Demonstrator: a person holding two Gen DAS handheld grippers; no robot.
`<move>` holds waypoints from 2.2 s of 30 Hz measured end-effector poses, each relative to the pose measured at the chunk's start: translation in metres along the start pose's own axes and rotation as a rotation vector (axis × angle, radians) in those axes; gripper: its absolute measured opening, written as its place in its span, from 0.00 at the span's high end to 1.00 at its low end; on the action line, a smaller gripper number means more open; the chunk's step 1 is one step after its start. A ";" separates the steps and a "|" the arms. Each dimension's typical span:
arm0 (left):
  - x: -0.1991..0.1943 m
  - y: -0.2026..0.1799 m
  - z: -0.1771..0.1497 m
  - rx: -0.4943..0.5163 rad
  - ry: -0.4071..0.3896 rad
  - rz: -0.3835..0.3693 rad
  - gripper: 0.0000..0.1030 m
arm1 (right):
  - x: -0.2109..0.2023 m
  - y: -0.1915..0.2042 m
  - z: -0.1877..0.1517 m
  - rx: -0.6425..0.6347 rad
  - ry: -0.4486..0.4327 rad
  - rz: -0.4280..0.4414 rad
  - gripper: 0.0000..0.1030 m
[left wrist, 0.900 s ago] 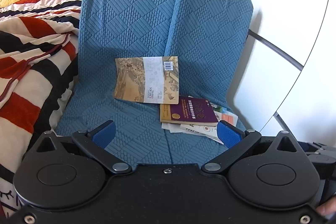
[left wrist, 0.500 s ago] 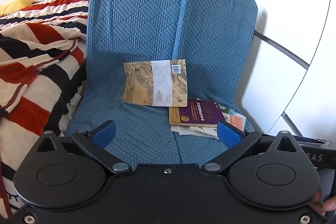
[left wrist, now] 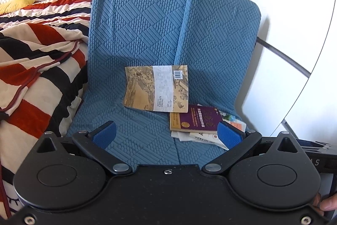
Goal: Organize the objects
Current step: 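Move both tools toward the tan illustrated paperback on the seat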
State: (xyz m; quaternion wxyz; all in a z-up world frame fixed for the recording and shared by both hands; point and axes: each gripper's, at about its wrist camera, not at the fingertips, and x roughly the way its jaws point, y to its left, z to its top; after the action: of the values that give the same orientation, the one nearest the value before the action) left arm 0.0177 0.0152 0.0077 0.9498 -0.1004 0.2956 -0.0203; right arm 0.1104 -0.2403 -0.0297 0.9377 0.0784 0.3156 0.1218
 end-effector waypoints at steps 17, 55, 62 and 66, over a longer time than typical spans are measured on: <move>-0.001 0.010 0.011 -0.027 -0.008 0.014 0.01 | 0.011 0.017 0.010 -0.008 0.026 0.030 0.00; 0.139 0.043 0.014 -0.001 0.020 0.057 0.01 | 0.142 0.006 -0.008 -0.086 0.037 -0.006 0.00; 0.172 0.049 0.018 -0.019 0.018 0.070 0.01 | 0.159 -0.007 0.000 -0.069 0.027 -0.014 0.00; 0.188 0.051 0.018 -0.006 0.035 0.066 0.01 | 0.165 -0.012 0.008 -0.076 0.020 -0.020 0.00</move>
State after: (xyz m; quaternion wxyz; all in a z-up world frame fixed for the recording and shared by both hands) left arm 0.1814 0.0503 -0.0931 0.9444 -0.0930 0.3154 0.0102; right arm 0.2448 -0.2062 -0.1209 0.9380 0.0383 0.3209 0.1251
